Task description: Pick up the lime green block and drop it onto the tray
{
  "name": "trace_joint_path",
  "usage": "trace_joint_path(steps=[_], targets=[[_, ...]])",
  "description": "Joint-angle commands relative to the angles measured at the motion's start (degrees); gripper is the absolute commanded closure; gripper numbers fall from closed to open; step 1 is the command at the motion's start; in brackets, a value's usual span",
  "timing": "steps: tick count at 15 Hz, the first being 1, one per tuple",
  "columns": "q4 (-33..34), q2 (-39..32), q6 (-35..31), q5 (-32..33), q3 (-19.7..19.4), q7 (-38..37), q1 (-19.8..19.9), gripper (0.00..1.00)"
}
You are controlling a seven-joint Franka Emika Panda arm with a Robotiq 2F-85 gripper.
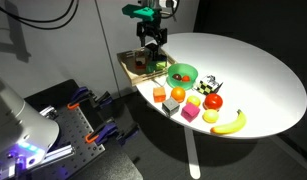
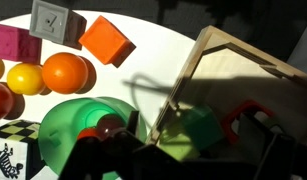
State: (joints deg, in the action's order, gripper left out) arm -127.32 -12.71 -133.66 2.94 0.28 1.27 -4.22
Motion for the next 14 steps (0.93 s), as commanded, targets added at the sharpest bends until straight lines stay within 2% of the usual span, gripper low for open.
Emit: trace_joint_path(steps=[1, 14], targets=[[-4.38, 6.72, 2.16, -2.18, 0.90, 0.90, 1.19, 0.00], [-9.04, 19.32, 3.56, -2.43, 0.53, -0.28, 0.92, 0.00]])
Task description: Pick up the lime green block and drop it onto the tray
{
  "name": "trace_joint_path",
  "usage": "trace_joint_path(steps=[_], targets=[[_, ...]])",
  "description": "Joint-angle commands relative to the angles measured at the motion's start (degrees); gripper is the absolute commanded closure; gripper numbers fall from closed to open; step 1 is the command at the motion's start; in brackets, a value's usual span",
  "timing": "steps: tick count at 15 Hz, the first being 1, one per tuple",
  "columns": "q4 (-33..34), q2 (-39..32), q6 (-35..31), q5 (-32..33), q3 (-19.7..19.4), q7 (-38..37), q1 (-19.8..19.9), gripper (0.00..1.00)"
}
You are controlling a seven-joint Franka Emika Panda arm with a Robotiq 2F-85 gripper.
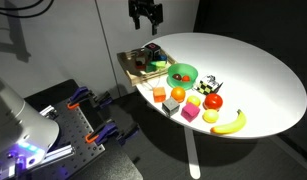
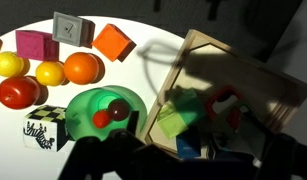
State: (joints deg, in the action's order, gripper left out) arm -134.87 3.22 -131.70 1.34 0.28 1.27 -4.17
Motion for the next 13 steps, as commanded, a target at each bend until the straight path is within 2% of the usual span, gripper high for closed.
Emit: trace_joint_path(steps=[1, 8, 13], targets=[[-1.67, 4.01, 2.16, -0.78, 0.54, -0.01, 0.85, 0.00], [-1.84, 6.17, 6.77, -1.29, 0.36, 1.28, 0.74, 0.00], [-1.28, 4.60, 6.01, -0.12, 0.71, 0.32, 0.71, 0.00]])
